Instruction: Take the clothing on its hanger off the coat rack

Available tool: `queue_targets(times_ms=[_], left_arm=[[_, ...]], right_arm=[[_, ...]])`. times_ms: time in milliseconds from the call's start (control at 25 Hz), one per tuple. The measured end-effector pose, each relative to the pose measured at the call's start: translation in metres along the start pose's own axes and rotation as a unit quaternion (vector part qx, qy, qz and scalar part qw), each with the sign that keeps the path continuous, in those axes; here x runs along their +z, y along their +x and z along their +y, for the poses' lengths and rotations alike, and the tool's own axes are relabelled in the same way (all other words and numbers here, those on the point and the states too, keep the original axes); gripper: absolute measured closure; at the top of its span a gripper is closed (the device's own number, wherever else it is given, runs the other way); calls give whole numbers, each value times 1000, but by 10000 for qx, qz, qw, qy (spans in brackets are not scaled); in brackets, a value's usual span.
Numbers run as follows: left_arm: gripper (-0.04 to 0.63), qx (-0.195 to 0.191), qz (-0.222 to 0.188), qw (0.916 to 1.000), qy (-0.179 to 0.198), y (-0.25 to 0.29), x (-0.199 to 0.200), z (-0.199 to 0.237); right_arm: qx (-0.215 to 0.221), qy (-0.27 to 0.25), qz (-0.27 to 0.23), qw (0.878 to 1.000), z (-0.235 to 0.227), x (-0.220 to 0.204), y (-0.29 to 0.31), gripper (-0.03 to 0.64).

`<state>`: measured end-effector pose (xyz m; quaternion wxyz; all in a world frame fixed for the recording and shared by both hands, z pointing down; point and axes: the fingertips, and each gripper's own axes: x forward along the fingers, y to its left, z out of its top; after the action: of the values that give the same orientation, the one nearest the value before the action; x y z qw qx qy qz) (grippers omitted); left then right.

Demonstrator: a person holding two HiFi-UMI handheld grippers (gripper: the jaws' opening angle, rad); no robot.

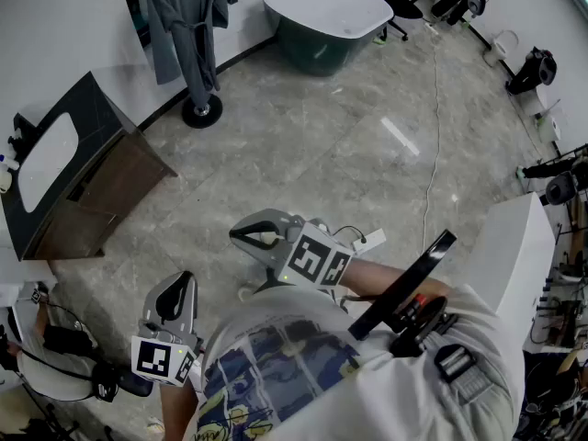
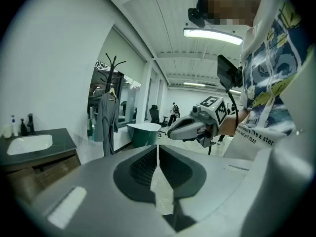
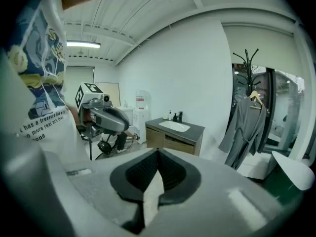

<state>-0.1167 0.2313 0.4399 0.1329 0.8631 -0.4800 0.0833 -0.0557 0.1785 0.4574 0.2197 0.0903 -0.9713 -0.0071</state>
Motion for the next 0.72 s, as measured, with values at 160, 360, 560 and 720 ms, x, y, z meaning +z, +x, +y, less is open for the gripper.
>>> queue_targets(times_ms=[160, 360, 560, 720], left_arm=[[577, -63, -6, 10000, 14, -1, 0, -1], [577, -68, -22, 9999, 76, -4, 5, 2], [569, -112, -28, 9999, 92, -6, 4, 3], [552, -161, 3, 9998, 80, 1, 2, 9]], right_arm=[[-43, -52, -13, 10000, -1, 5, 3, 617], [-38, -79, -7, 10000, 0, 7, 4, 617], [-11, 74, -9, 10000, 2, 5, 7, 615], [-100, 237, -198, 9995, -6, 8, 7, 586]])
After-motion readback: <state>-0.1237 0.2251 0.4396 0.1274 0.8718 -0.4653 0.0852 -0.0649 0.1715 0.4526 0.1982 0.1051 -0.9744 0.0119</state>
